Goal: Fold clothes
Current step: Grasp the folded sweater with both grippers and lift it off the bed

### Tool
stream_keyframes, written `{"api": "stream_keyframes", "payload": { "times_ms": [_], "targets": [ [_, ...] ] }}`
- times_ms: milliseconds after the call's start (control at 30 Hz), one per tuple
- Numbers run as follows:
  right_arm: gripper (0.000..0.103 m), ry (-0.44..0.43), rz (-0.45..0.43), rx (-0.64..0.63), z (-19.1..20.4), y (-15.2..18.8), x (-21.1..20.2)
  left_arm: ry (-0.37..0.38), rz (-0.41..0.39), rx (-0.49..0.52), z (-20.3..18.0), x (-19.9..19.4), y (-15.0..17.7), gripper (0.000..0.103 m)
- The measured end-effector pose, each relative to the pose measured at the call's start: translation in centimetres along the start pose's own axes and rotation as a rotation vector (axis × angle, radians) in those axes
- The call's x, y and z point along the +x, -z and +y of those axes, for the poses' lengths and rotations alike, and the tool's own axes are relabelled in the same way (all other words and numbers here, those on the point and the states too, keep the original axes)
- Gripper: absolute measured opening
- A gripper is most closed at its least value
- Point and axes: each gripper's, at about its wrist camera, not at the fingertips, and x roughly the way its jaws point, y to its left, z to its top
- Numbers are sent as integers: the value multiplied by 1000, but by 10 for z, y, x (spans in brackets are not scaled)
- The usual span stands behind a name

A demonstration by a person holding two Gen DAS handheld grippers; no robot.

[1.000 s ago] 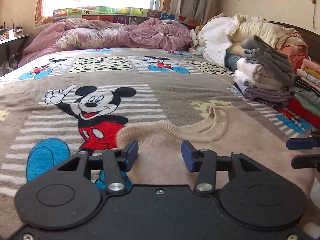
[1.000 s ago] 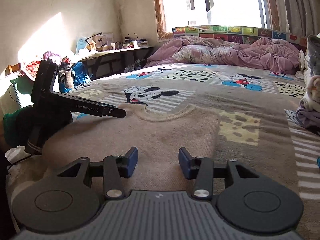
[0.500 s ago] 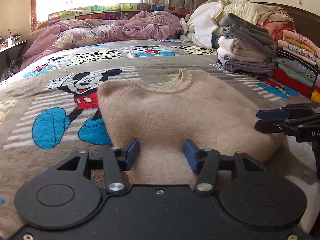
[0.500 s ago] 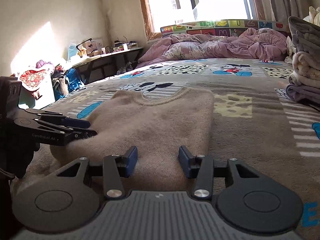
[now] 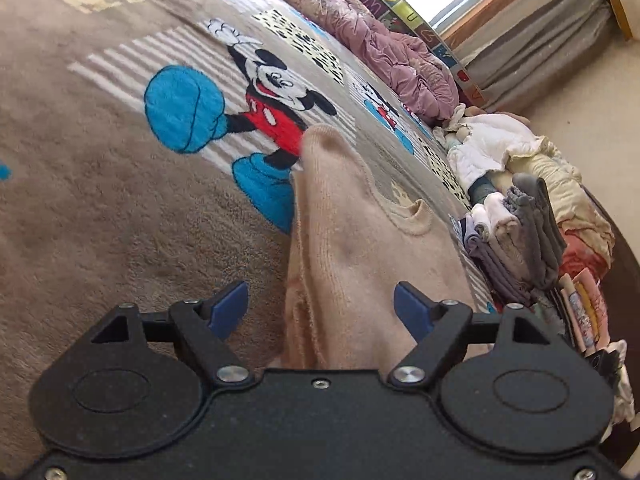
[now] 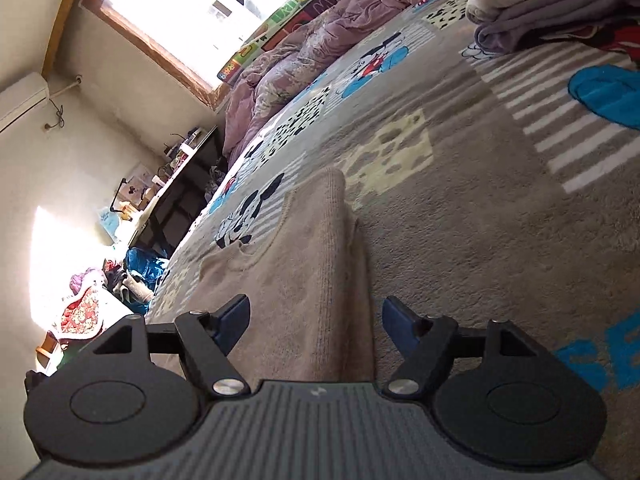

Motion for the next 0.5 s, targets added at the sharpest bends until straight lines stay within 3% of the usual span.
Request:
{"api": "stream_keyframes", "payload": {
  "times_ms": [167,267,400,467,500],
  "targets": [
    [74,-14,67,48,-12,-8,39,33,36,-45,1,25,-13,78],
    [74,-30,77,27,-10,-14,55,43,51,-43,-4,42,-18,65],
    [73,-53,105,3,-5,-18,72,77,78,-44,-8,61,-24,59],
    [66,-72,119,0,-6,-18,76,97,90,-48,-9,69,-27,52],
    [57,-96,118,22,-8,-18,75,113,91,-56,-5,67,-27,46]
  ]
}}
